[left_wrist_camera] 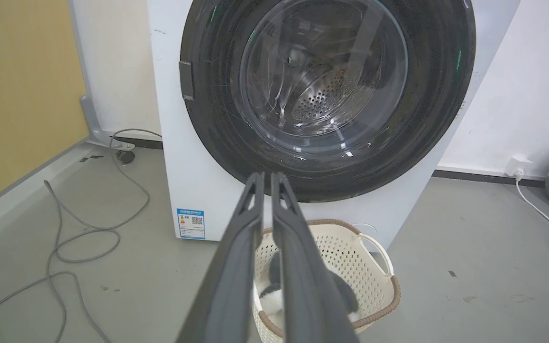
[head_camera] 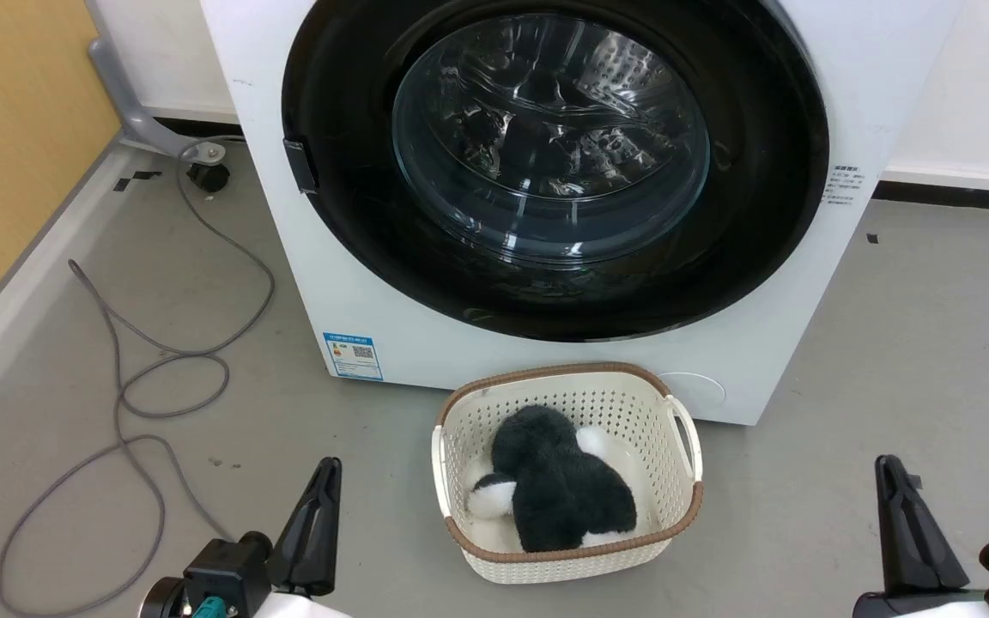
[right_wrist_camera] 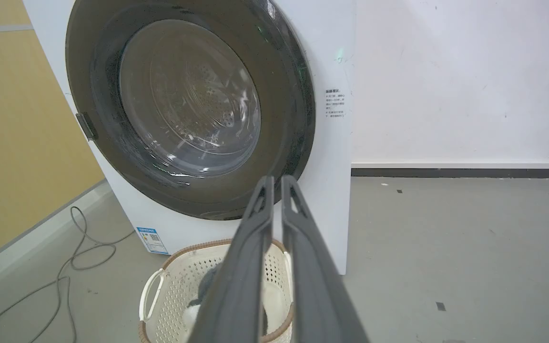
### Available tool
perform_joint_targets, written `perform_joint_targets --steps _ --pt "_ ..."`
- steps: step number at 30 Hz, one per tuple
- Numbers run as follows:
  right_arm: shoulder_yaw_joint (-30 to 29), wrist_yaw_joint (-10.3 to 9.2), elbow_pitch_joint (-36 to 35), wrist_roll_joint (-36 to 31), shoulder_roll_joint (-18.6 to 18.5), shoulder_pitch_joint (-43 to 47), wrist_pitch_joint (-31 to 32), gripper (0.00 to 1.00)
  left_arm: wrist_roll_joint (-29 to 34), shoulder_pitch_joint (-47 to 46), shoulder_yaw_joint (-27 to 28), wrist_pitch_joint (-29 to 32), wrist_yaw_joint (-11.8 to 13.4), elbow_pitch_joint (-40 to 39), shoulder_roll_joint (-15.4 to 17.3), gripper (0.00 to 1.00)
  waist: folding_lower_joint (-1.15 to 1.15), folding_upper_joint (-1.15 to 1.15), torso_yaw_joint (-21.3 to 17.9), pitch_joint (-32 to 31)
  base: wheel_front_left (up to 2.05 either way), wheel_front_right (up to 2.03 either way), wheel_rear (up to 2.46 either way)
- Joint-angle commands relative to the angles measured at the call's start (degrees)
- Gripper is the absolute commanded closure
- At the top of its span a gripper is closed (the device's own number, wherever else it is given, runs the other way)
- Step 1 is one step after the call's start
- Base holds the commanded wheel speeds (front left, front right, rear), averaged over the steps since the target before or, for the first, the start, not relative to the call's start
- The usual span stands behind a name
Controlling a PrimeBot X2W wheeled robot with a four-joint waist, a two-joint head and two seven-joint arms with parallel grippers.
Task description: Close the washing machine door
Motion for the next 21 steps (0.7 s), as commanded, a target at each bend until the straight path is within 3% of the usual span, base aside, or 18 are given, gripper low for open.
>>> perform_joint_targets --steps 1,21 --pt "0.09 0.0 -0.03 -0.19 0.02 -0.13 0.25 1.0 0.18 -0.04 0.09 0.26 0.12 -0.15 0.0 1.0 0.0 0.0 -0.09 -0.01 0.0 0.0 0.0" --pt "0.85 -0.01 -0.22 -1.8 0.19 -1.12 2.33 1.0 1.61 -0.41 0.83 2.49 1.06 -1.28 0.01 1.0 0.0 0.0 -1.08 -0.14 0.0 0.0 0.0"
